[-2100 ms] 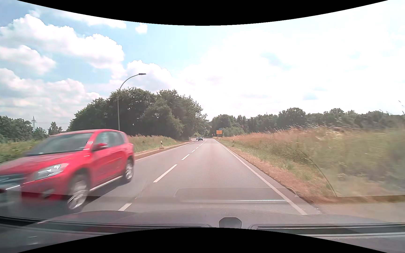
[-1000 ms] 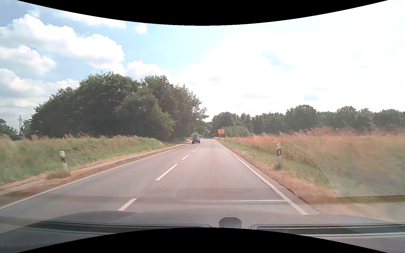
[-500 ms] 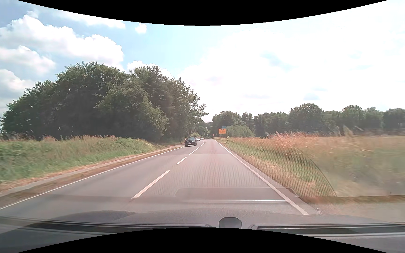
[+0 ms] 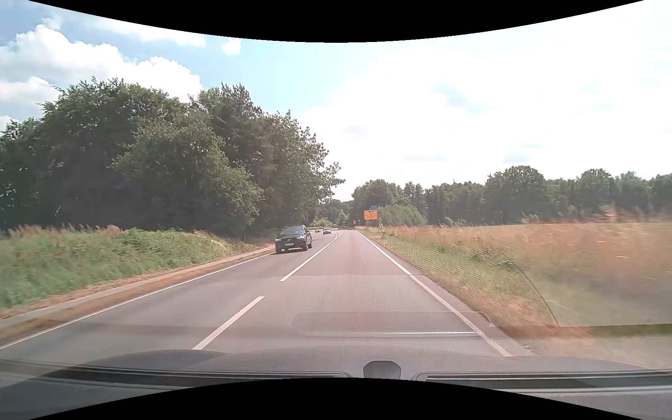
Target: Follow the waypoints while adhering to traffic rules and regulations
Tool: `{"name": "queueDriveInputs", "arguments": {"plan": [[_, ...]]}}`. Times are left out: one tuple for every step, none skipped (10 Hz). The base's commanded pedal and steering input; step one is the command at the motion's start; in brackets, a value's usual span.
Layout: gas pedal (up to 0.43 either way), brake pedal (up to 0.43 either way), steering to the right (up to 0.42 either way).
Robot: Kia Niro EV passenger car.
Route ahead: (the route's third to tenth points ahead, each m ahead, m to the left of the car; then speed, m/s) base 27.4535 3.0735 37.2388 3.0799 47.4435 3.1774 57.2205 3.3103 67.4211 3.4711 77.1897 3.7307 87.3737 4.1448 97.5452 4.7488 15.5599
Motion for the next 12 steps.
{"name": "queueDriveInputs", "arguments": {"plan": [[0.130,0.000,-0.004],[0.118,0.000,-0.004],[0.118,0.000,-0.004],[0.110,0.000,-0.003],[0.098,0.000,-0.003],[0.087,0.000,-0.003],[0.087,0.000,-0.003],[0.087,0.000,-0.003],[0.087,0.000,-0.003],[0.087,0.000,-0.003],[0.087,0.000,-0.003],[0.087,0.000,-0.004]]}}
